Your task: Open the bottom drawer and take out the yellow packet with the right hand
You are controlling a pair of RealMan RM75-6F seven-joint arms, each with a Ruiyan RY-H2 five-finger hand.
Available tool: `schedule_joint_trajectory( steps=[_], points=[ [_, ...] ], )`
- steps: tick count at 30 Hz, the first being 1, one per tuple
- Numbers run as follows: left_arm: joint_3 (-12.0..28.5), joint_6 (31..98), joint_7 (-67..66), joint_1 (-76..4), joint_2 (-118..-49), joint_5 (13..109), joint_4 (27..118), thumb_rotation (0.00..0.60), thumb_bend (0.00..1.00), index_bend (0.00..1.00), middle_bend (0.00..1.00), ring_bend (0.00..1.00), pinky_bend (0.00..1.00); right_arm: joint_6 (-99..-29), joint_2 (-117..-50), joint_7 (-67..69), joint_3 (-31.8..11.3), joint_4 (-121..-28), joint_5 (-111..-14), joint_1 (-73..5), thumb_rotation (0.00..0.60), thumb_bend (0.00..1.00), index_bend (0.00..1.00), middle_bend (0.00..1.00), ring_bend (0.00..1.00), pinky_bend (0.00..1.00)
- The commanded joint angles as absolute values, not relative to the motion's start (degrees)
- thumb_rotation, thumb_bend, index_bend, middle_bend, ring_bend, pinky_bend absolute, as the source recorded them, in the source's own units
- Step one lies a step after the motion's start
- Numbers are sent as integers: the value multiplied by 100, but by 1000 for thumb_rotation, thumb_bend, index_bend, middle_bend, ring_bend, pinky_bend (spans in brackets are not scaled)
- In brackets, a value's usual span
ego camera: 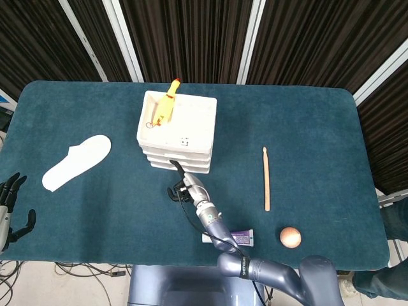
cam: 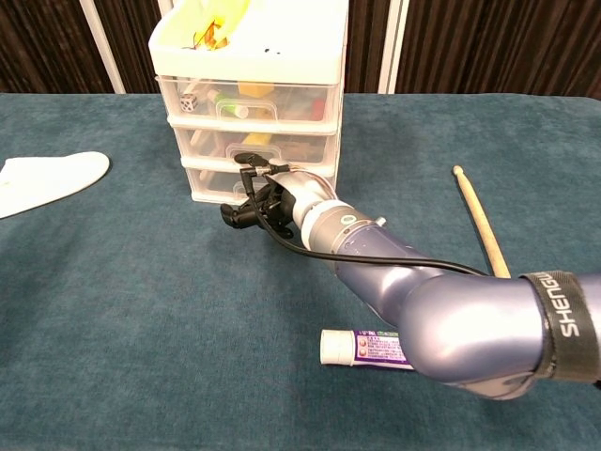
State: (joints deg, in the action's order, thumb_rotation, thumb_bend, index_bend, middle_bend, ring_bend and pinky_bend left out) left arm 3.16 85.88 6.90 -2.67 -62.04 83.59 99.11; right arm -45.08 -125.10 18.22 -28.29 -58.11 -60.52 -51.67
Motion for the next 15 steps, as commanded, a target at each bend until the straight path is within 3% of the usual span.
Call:
schedule_joint_trajectory(
  steps=[1, 15],
  points=[
    [320, 8594, 688, -265, -6206, 8353, 9911, 600, 512, 27, 0, 0, 0, -4478, -12519, 1798, -2846, -5780, -6026, -5200, 600, 536, 0, 943, 930, 968],
    [326, 8588, 671, -266, -6210, 8334, 9920, 600, 512, 27, 0, 0, 0, -4417, -12545, 1789, -2917, -5690, -5989, -5331, 600, 537, 0, 943, 930, 968]
  ],
)
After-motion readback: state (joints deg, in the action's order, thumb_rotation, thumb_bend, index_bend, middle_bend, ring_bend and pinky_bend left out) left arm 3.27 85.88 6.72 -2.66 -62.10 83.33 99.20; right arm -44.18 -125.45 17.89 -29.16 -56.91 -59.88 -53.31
